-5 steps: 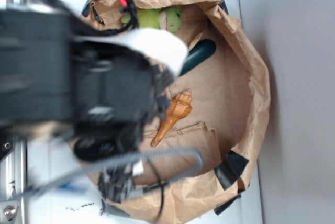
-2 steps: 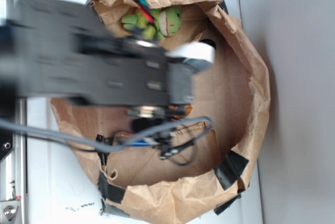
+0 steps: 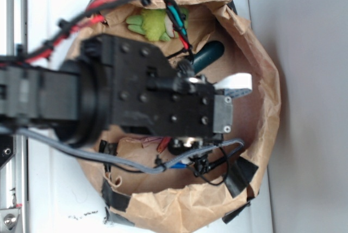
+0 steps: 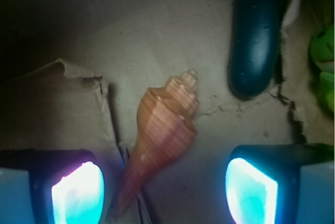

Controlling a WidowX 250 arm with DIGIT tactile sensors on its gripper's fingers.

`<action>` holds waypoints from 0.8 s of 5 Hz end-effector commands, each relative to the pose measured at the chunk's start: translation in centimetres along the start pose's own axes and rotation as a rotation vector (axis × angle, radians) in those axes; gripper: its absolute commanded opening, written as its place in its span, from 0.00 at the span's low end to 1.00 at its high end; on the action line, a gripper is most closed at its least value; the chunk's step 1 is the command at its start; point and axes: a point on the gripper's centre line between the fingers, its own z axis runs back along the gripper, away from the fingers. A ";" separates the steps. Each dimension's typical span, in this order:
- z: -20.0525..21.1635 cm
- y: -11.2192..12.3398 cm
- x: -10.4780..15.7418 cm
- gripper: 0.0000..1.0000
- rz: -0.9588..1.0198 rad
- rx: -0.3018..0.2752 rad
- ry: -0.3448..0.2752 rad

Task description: Grab the shell.

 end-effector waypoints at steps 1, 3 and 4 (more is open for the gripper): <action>0.3 -1.5 0.9 1.00 0.054 -0.067 -0.064; -2.2 -1.7 2.7 1.00 0.000 -0.001 -0.086; -2.7 -1.5 2.5 1.00 -0.054 0.010 -0.077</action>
